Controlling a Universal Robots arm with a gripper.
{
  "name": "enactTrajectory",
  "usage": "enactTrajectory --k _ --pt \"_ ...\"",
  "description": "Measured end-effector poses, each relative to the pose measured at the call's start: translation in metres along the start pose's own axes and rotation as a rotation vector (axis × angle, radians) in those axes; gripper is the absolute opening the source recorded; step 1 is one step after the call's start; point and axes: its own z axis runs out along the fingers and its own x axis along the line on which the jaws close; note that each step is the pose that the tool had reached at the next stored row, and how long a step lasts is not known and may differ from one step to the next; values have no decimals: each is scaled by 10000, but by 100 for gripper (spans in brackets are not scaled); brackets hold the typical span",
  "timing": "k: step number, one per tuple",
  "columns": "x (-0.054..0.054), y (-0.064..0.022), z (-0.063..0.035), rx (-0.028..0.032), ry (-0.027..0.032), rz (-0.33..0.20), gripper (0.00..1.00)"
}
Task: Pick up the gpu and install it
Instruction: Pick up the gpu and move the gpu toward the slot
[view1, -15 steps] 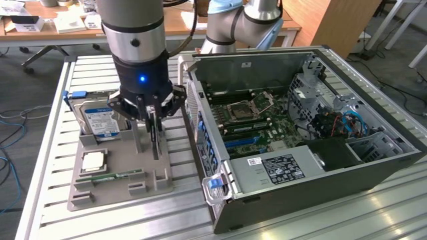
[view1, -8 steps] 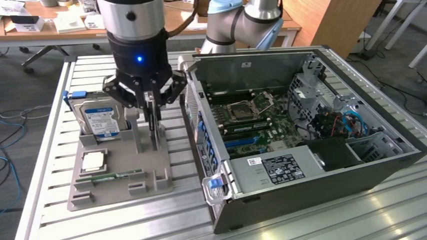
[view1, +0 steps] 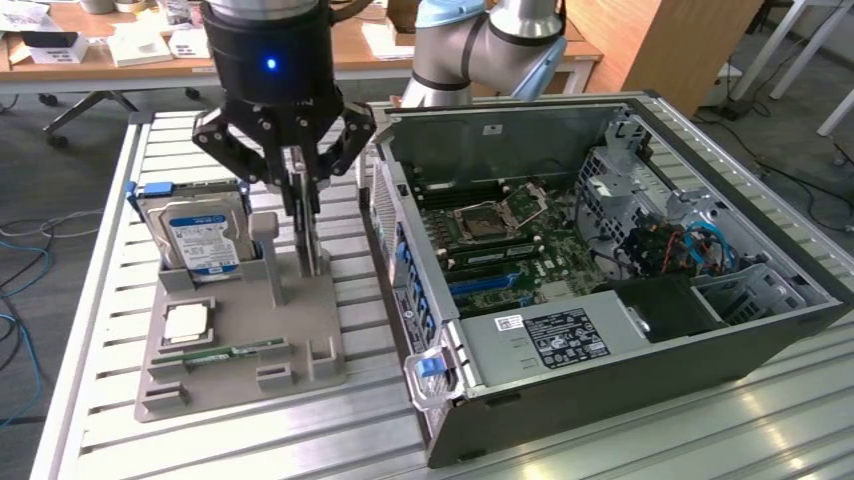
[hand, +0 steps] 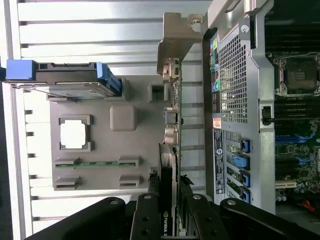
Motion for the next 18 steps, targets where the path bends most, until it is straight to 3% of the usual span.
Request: enactTrajectory --k 10,18 --pt "-16 18 -438 0 -3 0 26" --pt "-24 20 -456 0 -4 0 26"
